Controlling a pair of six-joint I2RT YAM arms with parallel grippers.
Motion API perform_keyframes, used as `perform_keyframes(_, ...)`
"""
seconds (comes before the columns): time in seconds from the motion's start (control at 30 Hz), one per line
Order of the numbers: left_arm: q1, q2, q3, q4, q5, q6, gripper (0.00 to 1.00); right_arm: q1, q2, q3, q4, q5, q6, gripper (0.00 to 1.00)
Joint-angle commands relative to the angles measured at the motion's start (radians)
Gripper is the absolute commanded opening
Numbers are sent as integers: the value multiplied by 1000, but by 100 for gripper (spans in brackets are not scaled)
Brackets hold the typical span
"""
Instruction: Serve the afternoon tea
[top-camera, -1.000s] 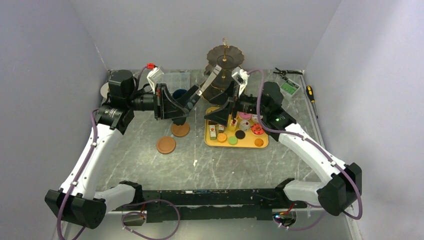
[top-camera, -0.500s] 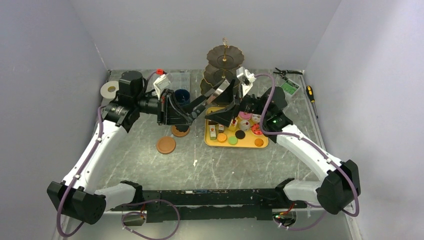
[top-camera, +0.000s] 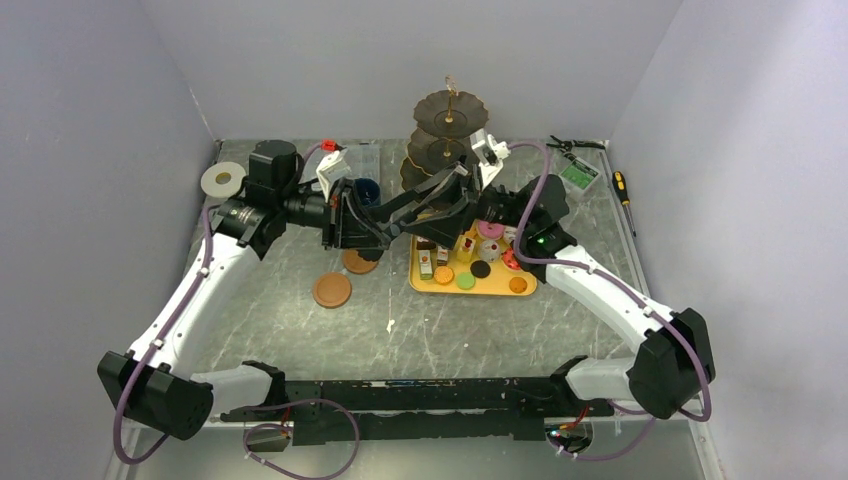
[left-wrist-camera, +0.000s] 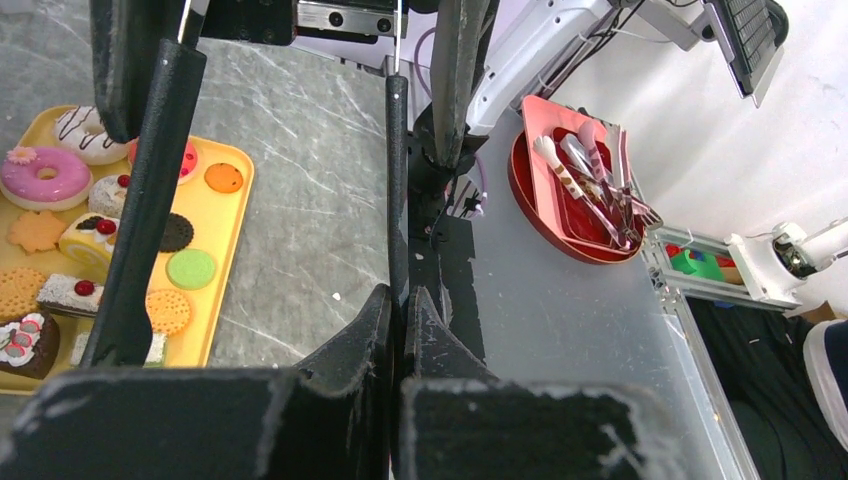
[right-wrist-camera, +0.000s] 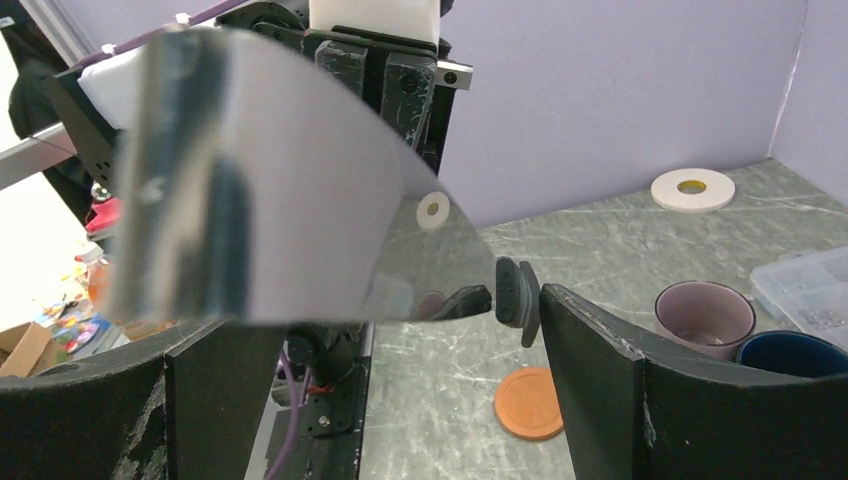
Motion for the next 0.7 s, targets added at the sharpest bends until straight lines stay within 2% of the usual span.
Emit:
perform_keyframes(0.0,-16,0,49,6,20,45,3,16,6,25,44,37,-35,100)
perform_keyframes(0.17,-22,-1,60,-8,19,60,3,23,34,44,79,51,-16,97)
perform_keyframes(0.4,-21,-1,66,-15,16,62,3,28,68,50,149,17,38,88)
perform_keyframes(0.6,-28,-4,56,7,14,45,3,28,62,33,220,54,57,86)
perform_keyframes(0.67,-28,-3,68,-28,14,79,3,27,67,41,240,42,79,82)
